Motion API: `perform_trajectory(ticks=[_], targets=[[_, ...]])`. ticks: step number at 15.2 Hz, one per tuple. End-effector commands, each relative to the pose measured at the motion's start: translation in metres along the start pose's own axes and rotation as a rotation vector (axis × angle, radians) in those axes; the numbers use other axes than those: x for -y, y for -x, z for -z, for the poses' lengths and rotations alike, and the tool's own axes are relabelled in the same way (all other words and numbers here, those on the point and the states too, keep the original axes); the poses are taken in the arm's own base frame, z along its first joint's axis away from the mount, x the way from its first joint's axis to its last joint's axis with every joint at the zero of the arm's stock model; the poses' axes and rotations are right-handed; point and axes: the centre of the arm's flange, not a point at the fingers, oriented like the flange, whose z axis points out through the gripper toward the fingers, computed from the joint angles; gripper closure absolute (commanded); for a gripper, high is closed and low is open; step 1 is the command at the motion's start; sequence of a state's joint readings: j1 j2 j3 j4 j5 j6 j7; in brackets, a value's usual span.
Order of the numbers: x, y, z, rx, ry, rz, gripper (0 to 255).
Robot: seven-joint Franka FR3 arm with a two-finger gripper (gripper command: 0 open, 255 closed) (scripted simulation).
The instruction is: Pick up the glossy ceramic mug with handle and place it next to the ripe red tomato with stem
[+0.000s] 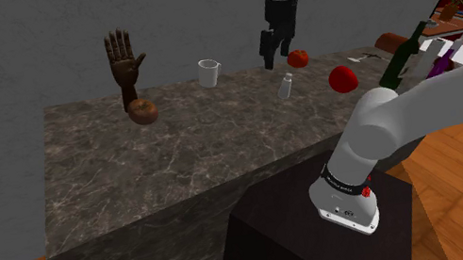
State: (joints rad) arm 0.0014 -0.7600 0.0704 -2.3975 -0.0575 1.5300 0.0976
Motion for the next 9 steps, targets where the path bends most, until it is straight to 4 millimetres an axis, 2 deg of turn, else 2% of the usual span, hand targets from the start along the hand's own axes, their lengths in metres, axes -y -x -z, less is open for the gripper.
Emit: perform_trajectory(ticks=[1, 9], targets=[[0.0, 0.0, 0.0, 0.0, 0.0, 0.0, 0], [-0.027, -0.096, -0.035, -0.005, -0.015, -0.018, 0]])
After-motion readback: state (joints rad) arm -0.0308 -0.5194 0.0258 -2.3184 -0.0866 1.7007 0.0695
